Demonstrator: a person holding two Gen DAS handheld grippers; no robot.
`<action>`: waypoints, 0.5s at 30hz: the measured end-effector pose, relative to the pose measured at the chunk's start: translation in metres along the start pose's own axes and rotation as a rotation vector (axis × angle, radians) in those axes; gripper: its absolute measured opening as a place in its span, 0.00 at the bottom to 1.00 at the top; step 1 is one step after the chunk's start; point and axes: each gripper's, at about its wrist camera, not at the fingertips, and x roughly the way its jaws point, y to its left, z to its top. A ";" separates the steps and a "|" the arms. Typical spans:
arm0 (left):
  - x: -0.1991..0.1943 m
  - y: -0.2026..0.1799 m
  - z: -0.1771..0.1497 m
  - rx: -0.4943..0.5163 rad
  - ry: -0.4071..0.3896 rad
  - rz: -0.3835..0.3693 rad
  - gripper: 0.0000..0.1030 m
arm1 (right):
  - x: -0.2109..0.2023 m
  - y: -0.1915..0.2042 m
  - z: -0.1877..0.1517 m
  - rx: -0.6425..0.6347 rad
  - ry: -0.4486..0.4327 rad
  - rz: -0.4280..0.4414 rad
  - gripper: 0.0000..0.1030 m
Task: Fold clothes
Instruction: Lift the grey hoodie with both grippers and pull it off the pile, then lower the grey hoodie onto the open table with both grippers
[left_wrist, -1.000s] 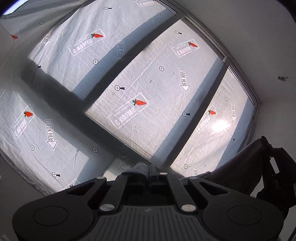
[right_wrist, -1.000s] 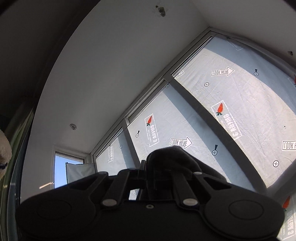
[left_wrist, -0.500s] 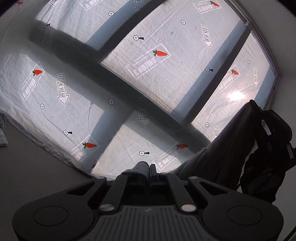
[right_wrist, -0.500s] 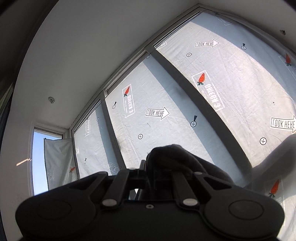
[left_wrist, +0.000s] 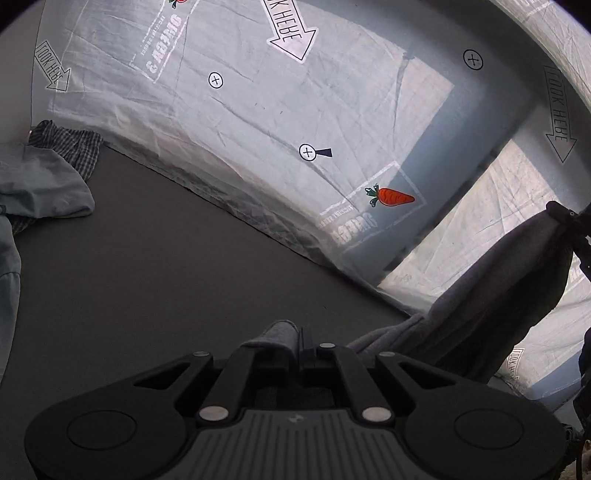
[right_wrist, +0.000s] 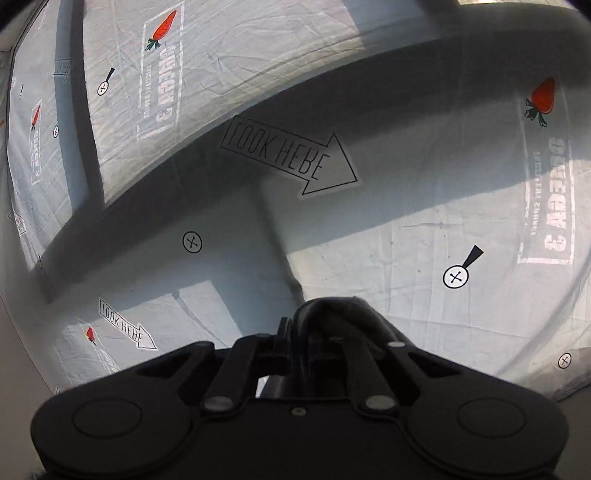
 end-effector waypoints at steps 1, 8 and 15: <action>0.024 0.003 -0.001 0.014 0.036 0.019 0.05 | 0.025 -0.009 -0.020 0.002 0.110 -0.036 0.23; 0.047 0.015 -0.007 0.045 0.080 0.030 0.15 | 0.021 -0.061 -0.120 0.095 0.354 -0.091 0.40; -0.015 0.003 -0.044 0.102 0.078 0.033 0.40 | -0.097 -0.081 -0.166 0.186 0.422 -0.141 0.43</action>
